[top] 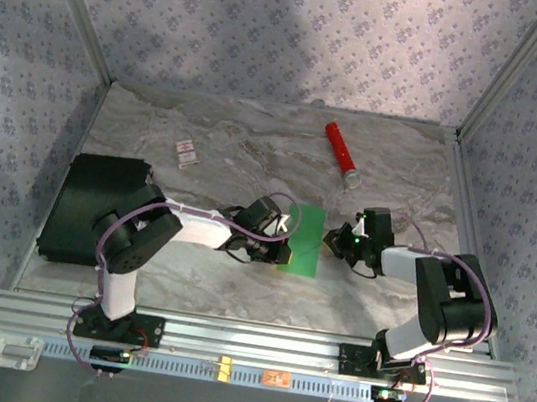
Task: Fold a paper plane with a square sheet of paper (pick it up from the middle)
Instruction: Fold the triangle a second time at the center of the table.
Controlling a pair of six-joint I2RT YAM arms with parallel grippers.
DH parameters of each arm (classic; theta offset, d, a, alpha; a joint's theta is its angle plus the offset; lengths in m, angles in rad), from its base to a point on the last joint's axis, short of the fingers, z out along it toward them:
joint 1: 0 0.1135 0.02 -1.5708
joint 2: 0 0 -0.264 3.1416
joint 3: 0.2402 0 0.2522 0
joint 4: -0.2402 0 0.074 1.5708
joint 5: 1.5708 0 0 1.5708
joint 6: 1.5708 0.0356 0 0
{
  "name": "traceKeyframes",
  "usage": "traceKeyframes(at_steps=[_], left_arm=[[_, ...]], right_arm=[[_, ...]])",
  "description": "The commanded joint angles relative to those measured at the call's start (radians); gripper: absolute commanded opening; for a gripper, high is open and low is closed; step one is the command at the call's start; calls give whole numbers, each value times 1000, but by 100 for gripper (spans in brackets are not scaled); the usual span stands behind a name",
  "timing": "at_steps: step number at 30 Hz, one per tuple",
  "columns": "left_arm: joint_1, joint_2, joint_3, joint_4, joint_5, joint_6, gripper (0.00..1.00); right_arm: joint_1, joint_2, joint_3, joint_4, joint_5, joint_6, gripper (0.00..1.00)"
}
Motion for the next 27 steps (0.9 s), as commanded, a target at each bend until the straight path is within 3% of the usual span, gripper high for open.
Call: traceKeyframes(at_steps=[1,12,27], left_arm=[[-7,-14,-27,-90,-30,-3,6],[8,-89,128,-207,-38,80,19],[50,55,349,-452,-36,259,15]], right_arm=[[-1,-66,15,-64,-24,-38,4],[85,-305,-54,-243,64,-52,10],[193,-375,-99,-252,120,9,16]])
